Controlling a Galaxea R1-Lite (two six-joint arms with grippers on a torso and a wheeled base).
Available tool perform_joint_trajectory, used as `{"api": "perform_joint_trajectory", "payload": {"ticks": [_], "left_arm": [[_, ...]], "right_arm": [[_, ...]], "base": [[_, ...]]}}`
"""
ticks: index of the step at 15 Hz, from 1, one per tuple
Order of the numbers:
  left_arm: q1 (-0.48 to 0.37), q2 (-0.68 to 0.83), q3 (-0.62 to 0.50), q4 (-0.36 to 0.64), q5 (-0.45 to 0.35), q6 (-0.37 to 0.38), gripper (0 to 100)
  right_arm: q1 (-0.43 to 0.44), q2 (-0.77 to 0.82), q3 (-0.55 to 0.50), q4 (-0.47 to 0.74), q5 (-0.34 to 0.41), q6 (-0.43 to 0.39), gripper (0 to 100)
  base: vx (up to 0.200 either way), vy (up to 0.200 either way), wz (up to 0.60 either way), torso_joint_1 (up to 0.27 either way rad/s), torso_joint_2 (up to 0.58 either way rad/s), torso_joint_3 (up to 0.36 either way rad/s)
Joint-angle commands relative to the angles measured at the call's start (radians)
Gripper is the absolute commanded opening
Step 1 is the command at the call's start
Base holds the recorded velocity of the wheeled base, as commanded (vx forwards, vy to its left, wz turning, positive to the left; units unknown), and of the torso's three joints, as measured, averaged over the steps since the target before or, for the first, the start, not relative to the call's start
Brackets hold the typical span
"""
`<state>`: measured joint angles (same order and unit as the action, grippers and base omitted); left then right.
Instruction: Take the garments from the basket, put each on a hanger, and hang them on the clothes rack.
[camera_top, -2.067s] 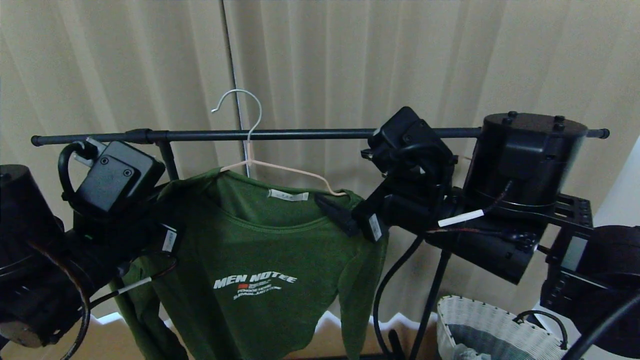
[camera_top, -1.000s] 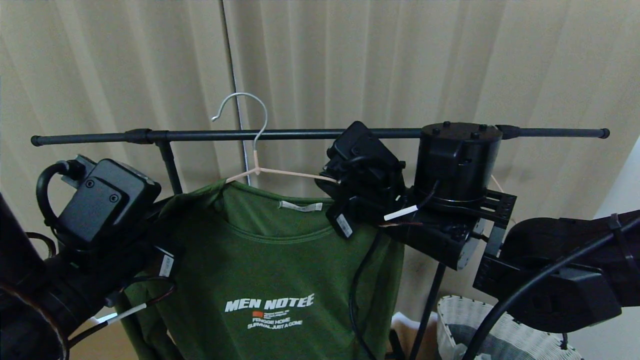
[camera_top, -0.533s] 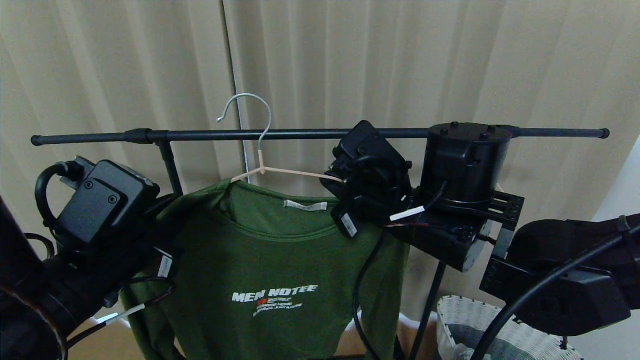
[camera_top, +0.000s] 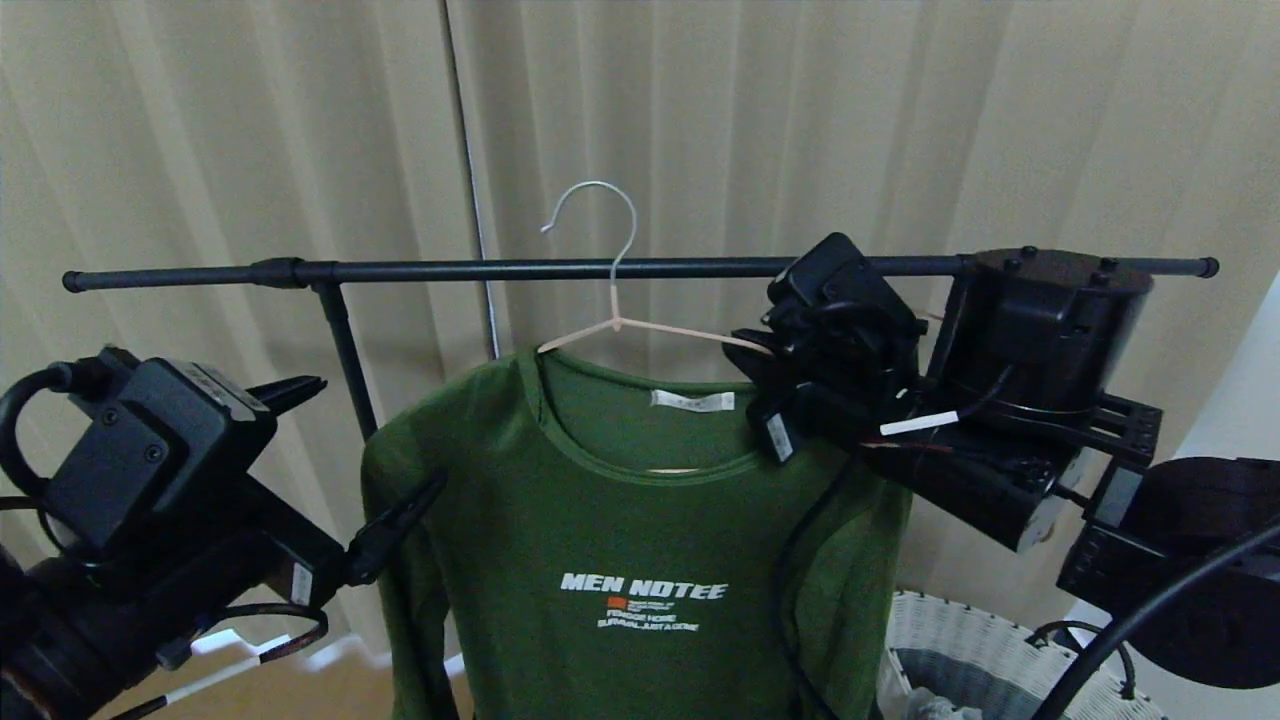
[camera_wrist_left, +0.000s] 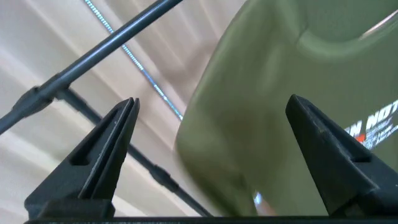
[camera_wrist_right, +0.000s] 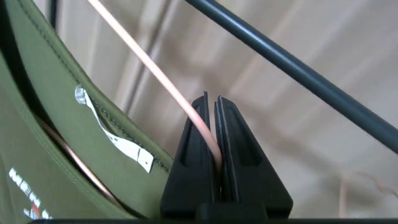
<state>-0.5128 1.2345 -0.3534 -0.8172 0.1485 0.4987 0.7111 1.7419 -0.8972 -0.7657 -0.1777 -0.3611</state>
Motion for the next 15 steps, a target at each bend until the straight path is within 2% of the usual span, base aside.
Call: {"api": "perform_joint_trajectory", "payload": {"ticks": [1,3,5,6,10,12,14,15], "left_arm": [[0.025,-0.027,0.027,0.0,-0.001,-0.012,100],[0.048,-0.026,0.08,0.0,-0.001,-0.052,100],[0.106,-0.021,0.103,0.001,-0.009,-0.062,100],[0.132,-0.02,0.106,0.003,-0.035,-0.063,100],[0.252,-0.013,0.099,0.004,-0.23,-0.065,100],[0.269,0.008,0.096,0.004,-0.27,-0.066,100],[0.266,0.026,0.093,0.003,-0.273,-0.077,100],[0.263,0.03,0.091,0.003,-0.273,-0.077,0]], "right_arm": [[-0.048,-0.078,0.066,-0.014,0.003,0.001,0],[-0.062,-0.128,0.09,-0.021,0.014,0.002,0],[-0.061,-0.165,0.096,-0.021,0.018,0.002,0],[-0.061,-0.179,0.098,-0.023,0.027,0.002,0],[-0.058,-0.216,0.098,-0.023,0.072,0.002,0],[-0.05,-0.219,0.095,-0.024,0.075,0.004,0],[-0.03,-0.226,0.096,-0.024,0.078,0.004,0],[-0.027,-0.226,0.096,-0.024,0.078,0.002,0]], "base": [[0.0,0.0,0.0,0.0,0.0,0.0],[0.0,0.0,0.0,0.0,0.0,0.0],[0.0,0.0,0.0,0.0,0.0,0.0],[0.0,0.0,0.0,0.0,0.0,0.0],[0.0,0.0,0.0,0.0,0.0,0.0],[0.0,0.0,0.0,0.0,0.0,0.0],[0.0,0.0,0.0,0.0,0.0,0.0],[0.0,0.0,0.0,0.0,0.0,0.0]]}}
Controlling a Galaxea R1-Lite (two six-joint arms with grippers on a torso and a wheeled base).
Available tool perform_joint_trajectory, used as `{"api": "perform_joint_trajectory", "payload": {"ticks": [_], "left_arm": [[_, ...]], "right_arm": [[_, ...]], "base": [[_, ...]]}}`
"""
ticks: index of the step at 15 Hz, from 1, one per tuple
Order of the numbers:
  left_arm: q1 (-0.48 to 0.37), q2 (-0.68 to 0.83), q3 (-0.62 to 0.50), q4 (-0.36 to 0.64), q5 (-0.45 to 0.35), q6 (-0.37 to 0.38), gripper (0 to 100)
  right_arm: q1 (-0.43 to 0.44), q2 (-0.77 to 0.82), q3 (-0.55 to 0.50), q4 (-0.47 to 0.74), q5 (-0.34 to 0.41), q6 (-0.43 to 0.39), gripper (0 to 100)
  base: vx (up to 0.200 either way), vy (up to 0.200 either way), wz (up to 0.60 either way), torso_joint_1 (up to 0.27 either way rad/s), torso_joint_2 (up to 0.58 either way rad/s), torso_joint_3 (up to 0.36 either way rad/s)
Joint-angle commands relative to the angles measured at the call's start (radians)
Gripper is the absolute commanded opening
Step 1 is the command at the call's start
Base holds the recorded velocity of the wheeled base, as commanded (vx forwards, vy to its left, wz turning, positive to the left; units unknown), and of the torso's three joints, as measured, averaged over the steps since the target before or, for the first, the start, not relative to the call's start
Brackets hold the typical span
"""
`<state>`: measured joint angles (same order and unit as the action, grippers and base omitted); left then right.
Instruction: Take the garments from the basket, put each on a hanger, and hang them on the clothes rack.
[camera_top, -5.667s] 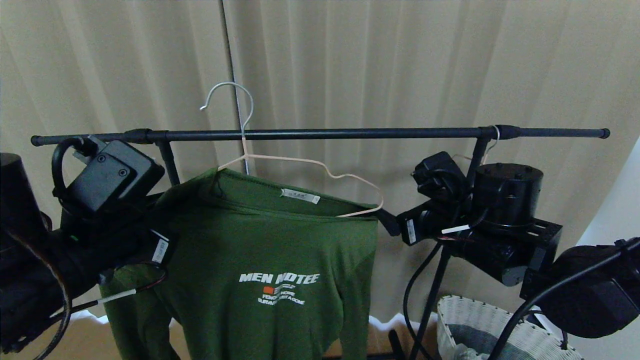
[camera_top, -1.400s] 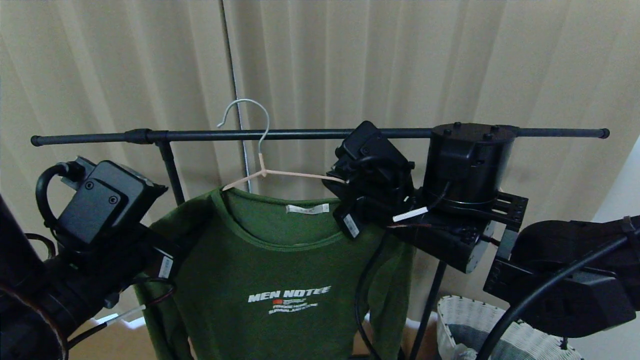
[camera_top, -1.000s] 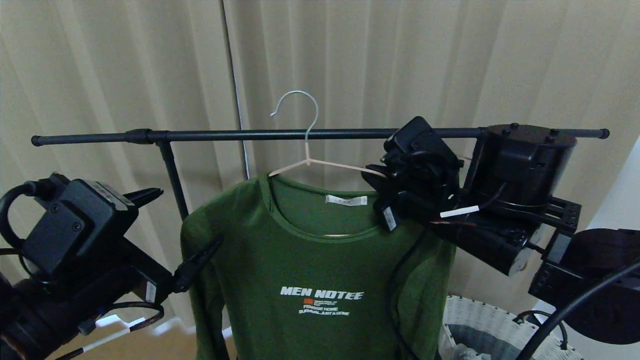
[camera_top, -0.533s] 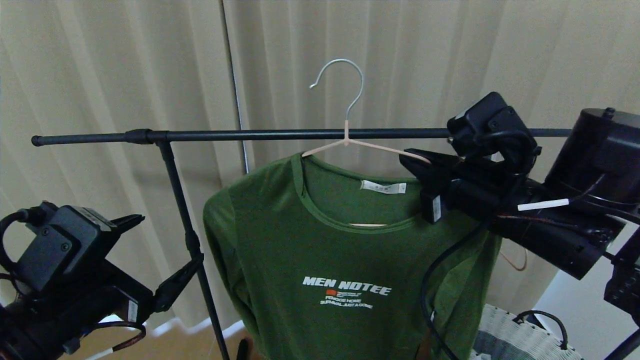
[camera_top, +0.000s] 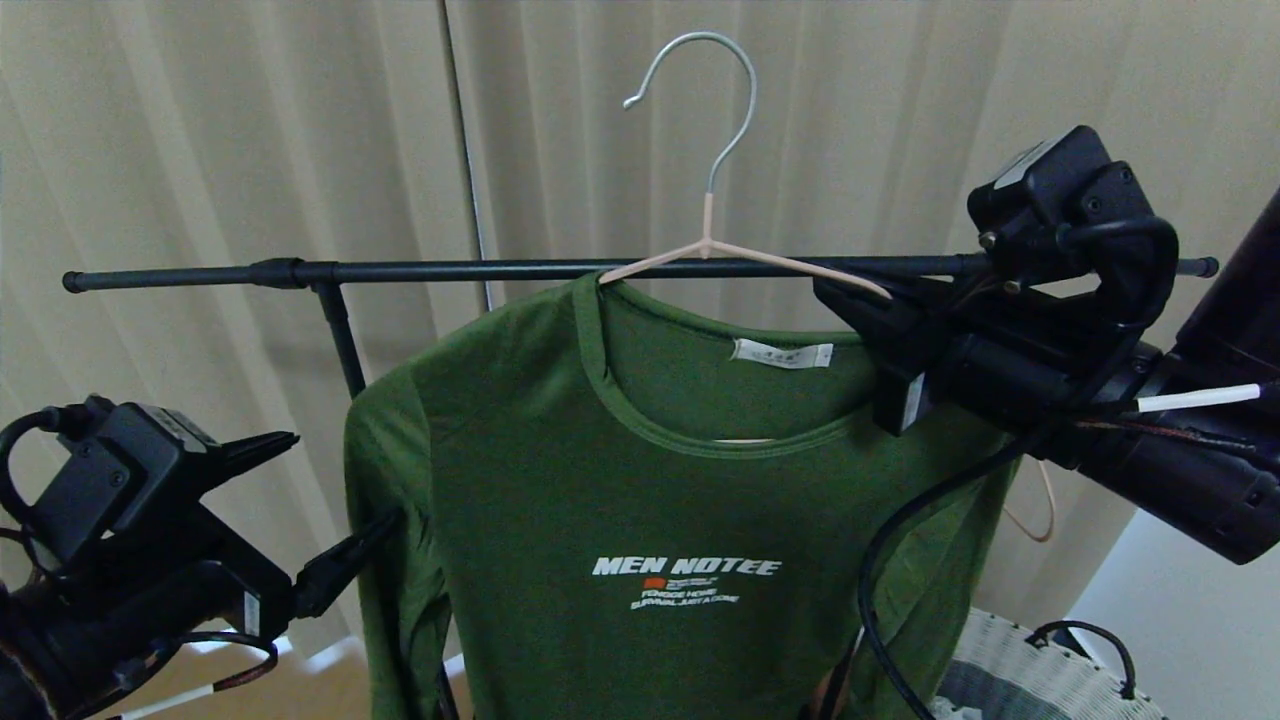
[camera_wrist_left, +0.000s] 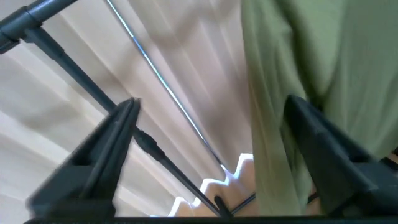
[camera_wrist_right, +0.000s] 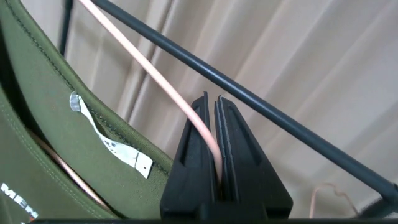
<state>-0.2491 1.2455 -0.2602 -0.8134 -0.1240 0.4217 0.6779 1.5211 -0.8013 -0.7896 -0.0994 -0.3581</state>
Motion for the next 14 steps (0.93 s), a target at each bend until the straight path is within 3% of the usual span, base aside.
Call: {"api": "perform_joint_trajectory", "payload": {"ticks": [1,5,10,13,14], "left_arm": [[-0.004,0.017,-0.002,-0.001,0.0,0.0,0],[0.007,0.008,0.013,-0.003,0.009,0.005,0],[0.14,-0.063,0.044,0.0,0.009,0.009,0],[0.146,-0.061,0.05,0.0,0.007,0.009,0],[0.143,-0.061,0.05,0.0,0.007,0.009,100]], "right_arm": [[0.005,-0.005,0.001,0.0,0.0,-0.001,0],[0.002,-0.005,0.001,0.003,-0.003,-0.002,0],[-0.1,-0.01,0.014,0.009,-0.013,-0.004,0],[-0.106,-0.009,0.014,0.01,-0.013,-0.004,0],[-0.106,-0.009,0.014,0.013,-0.014,-0.004,0]], "base": [[0.0,0.0,0.0,0.0,0.0,0.0],[0.0,0.0,0.0,0.0,0.0,0.0],[0.0,0.0,0.0,0.0,0.0,0.0],[0.0,0.0,0.0,0.0,0.0,0.0],[0.0,0.0,0.0,0.0,0.0,0.0]]}}
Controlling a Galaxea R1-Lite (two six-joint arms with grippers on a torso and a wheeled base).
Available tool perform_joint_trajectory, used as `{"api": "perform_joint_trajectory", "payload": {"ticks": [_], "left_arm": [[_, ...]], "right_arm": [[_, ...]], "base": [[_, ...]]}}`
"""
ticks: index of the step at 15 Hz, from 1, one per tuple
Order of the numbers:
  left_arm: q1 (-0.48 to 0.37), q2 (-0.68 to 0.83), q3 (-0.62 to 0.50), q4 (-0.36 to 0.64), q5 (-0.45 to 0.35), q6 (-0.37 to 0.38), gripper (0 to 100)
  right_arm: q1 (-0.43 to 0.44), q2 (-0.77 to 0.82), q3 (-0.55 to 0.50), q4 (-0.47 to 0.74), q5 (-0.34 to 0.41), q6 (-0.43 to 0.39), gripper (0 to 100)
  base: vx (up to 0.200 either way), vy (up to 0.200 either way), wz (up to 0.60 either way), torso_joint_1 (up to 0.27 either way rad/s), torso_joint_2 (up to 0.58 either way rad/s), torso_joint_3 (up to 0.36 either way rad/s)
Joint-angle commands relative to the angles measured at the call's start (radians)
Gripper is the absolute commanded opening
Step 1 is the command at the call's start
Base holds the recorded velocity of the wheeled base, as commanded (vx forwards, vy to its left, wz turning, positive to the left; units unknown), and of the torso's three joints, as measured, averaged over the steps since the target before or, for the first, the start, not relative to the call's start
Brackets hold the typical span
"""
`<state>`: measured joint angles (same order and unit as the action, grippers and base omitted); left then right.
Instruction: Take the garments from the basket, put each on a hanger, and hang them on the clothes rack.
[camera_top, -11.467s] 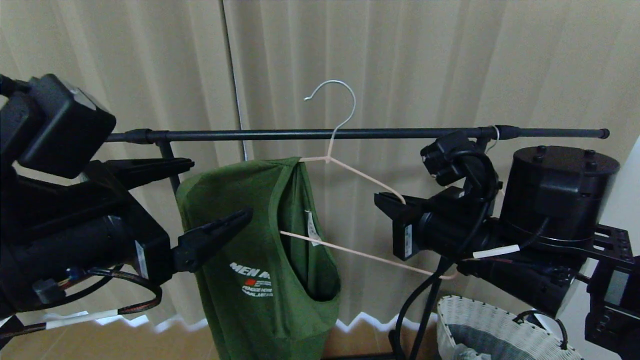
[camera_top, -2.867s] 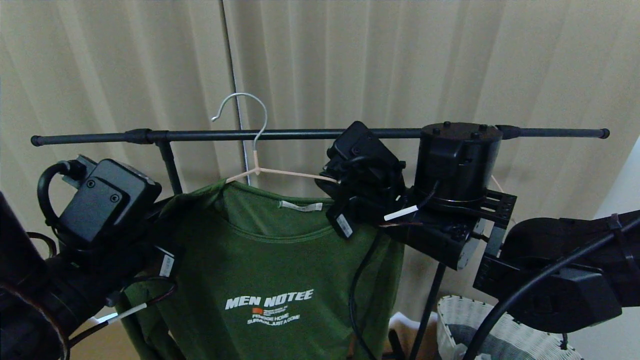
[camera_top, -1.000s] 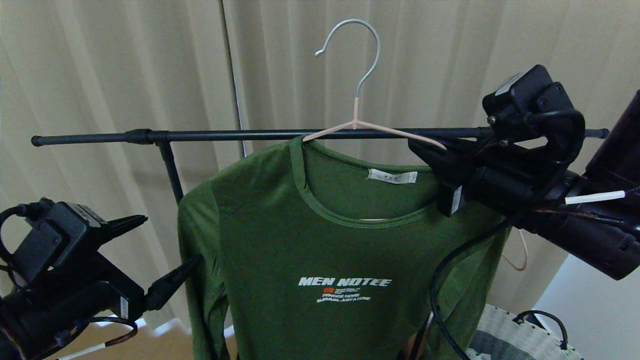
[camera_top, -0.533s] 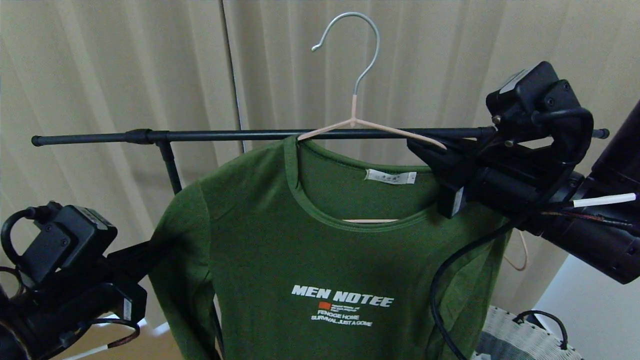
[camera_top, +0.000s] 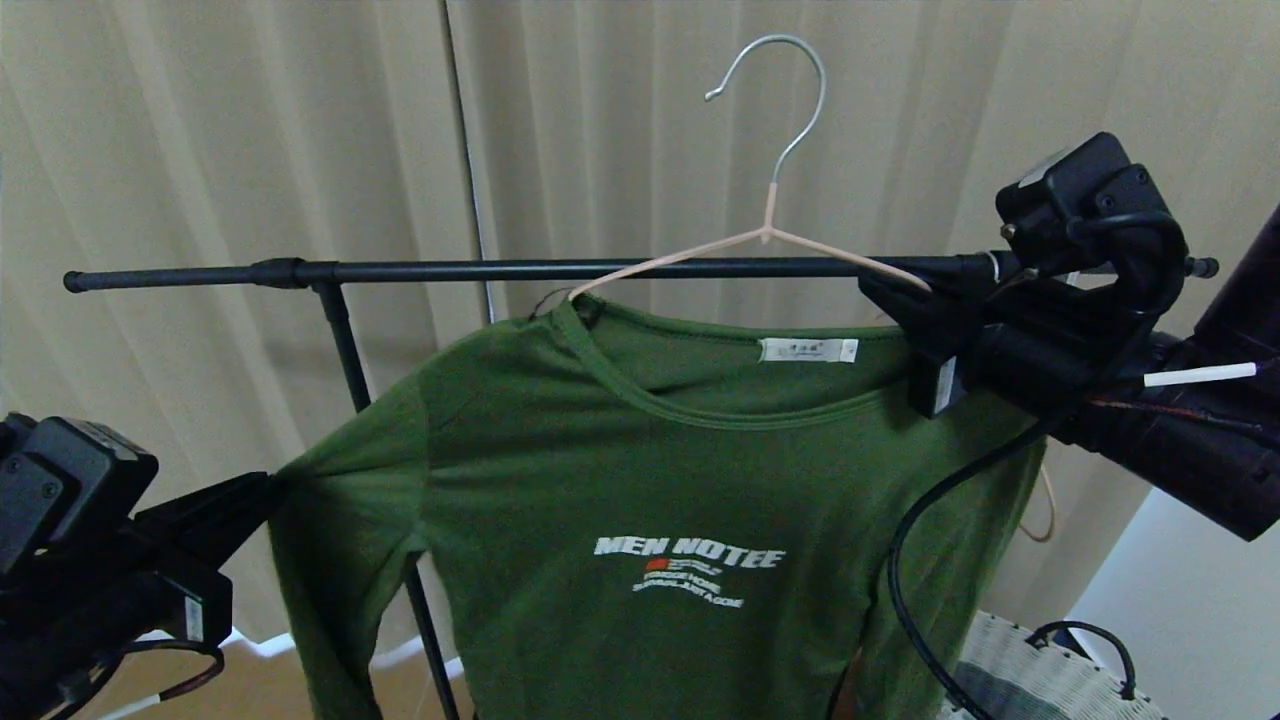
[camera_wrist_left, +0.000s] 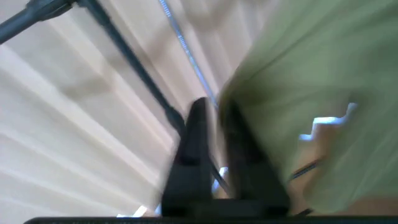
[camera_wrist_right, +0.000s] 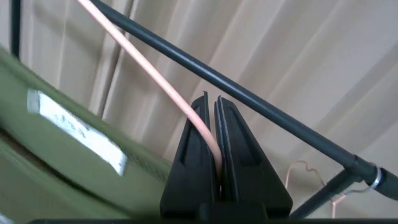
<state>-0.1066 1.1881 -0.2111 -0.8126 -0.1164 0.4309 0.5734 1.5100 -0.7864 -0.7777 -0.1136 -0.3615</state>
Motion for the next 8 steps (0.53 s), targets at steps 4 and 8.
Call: {"api": "perform_joint_trajectory", "payload": {"ticks": [4,8], "left_arm": [[-0.004,-0.018,0.002,-0.004,-0.006,-0.006,100],[0.011,-0.148,-0.094,0.158,0.001,-0.087,100]], "right_arm": [[-0.004,0.007,0.001,0.008,-0.003,-0.001,0],[-0.035,-0.01,0.019,0.094,-0.066,-0.002,0]], "base": [[0.0,0.0,0.0,0.0,0.0,0.0],[0.0,0.0,0.0,0.0,0.0,0.0]]}}
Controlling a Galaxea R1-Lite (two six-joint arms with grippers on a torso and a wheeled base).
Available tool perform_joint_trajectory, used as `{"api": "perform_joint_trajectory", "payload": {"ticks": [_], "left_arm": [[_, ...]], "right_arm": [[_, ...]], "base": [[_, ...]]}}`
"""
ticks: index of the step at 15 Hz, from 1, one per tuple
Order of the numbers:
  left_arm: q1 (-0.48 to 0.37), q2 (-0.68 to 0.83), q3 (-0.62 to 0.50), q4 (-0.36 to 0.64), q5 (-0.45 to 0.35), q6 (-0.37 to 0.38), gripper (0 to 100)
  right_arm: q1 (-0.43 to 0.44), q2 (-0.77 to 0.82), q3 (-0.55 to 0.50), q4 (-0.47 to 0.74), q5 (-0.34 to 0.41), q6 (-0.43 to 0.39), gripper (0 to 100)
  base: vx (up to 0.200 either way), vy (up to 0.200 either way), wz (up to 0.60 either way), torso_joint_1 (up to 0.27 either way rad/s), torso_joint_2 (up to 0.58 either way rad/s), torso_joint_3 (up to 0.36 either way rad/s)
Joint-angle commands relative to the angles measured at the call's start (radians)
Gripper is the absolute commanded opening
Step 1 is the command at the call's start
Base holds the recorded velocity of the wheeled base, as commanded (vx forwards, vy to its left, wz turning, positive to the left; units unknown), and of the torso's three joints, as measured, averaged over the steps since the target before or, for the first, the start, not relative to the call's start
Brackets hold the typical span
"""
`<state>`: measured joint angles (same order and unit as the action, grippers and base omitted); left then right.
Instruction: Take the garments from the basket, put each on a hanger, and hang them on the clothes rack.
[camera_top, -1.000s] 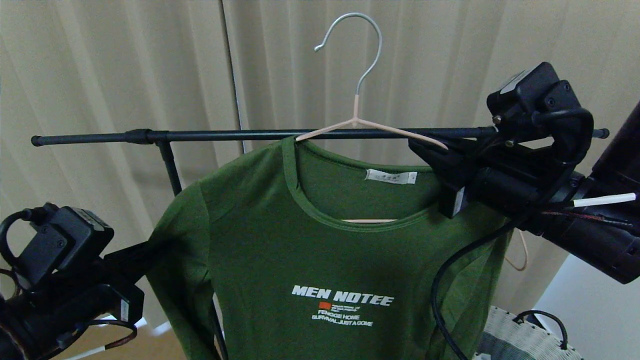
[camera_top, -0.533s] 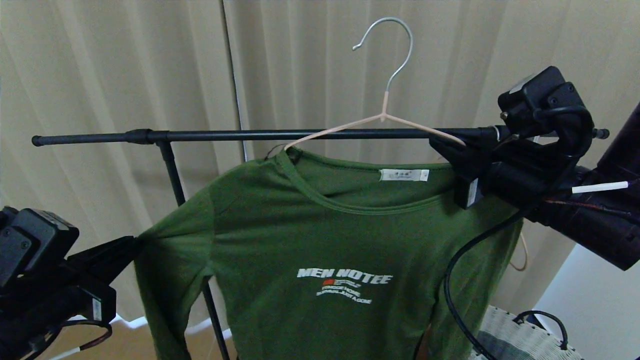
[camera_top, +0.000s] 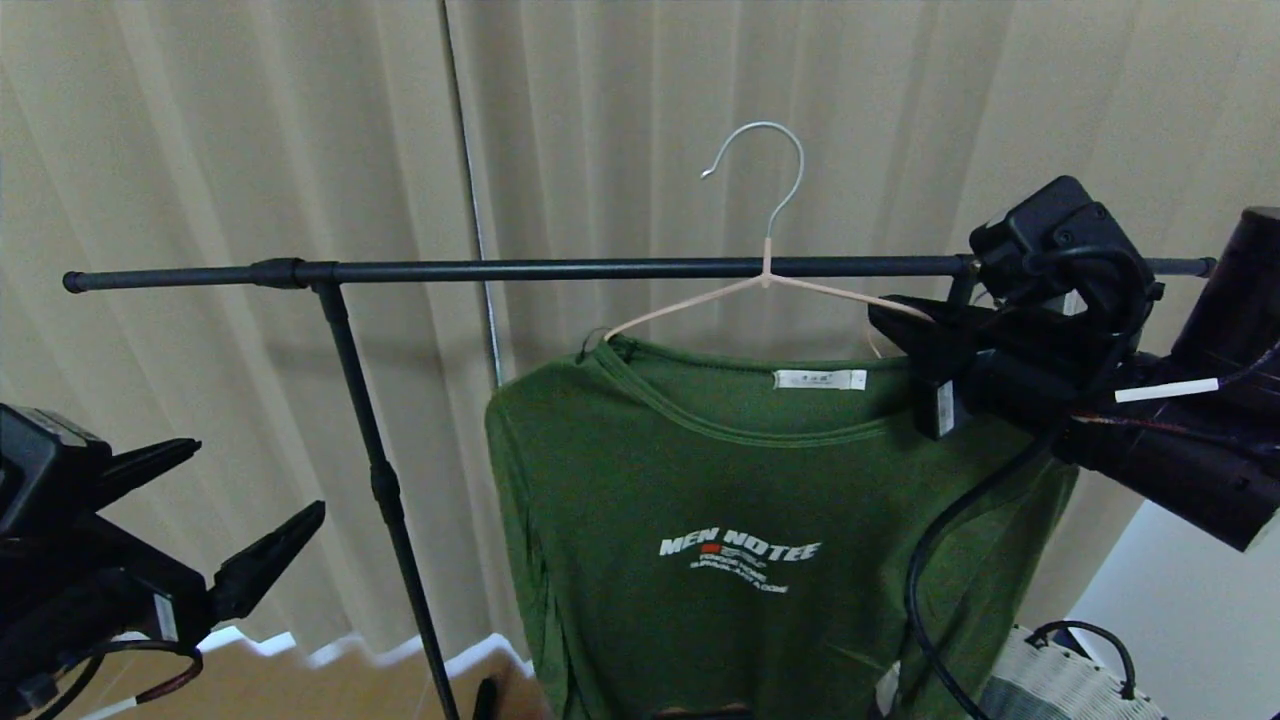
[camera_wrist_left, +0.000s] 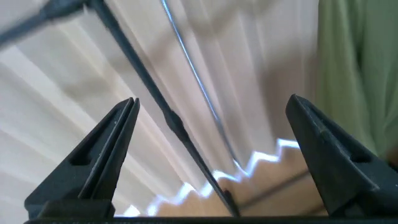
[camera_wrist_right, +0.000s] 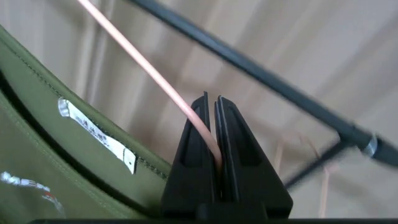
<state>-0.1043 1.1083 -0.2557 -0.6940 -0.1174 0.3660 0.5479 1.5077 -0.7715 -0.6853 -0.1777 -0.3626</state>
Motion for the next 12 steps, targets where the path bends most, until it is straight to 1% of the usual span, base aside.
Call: {"api": "perform_joint_trajectory", "payload": {"ticks": [1,2,3,4,6,7,8,9,10,12], "left_arm": [[0.011,-0.084,-0.068,0.079,0.002,-0.033,100],[0.014,-0.15,-0.146,0.266,-0.004,-0.085,100],[0.012,-0.212,-0.224,0.475,-0.007,-0.148,100],[0.011,-0.232,-0.235,0.53,-0.005,-0.183,100],[0.015,-0.254,-0.192,0.522,-0.004,-0.239,100],[0.015,-0.274,-0.157,0.498,-0.004,-0.245,100],[0.014,-0.304,-0.109,0.458,-0.005,-0.243,100],[0.009,-0.318,-0.079,0.432,-0.005,-0.239,100],[0.005,-0.335,-0.027,0.369,-0.007,-0.231,100],[0.005,-0.329,-0.005,0.311,-0.007,-0.231,100]], "right_arm": [[-0.011,-0.009,0.008,0.009,-0.009,-0.001,0],[-0.011,-0.023,0.023,0.035,-0.036,-0.001,0],[-0.02,-0.049,0.054,0.089,-0.065,-0.001,0],[-0.032,-0.064,0.072,0.128,-0.086,-0.001,0],[-0.054,-0.084,0.1,0.165,-0.125,0.001,0],[-0.074,-0.09,0.116,0.178,-0.155,0.001,0],[-0.083,-0.104,0.135,0.188,-0.181,0.001,0],[-0.089,-0.112,0.146,0.198,-0.19,0.001,0],[-0.106,-0.13,0.17,0.216,-0.194,0.002,0],[-0.126,-0.142,0.201,0.219,-0.194,0.007,0]], "base": [[0.0,0.0,0.0,0.0,0.0,0.0],[0.0,0.0,0.0,0.0,0.0,0.0],[0.0,0.0,0.0,0.0,0.0,0.0],[0.0,0.0,0.0,0.0,0.0,0.0],[0.0,0.0,0.0,0.0,0.0,0.0],[0.0,0.0,0.0,0.0,0.0,0.0],[0.0,0.0,0.0,0.0,0.0,0.0],[0.0,0.0,0.0,0.0,0.0,0.0],[0.0,0.0,0.0,0.0,0.0,0.0],[0.0,0.0,0.0,0.0,0.0,0.0]]}}
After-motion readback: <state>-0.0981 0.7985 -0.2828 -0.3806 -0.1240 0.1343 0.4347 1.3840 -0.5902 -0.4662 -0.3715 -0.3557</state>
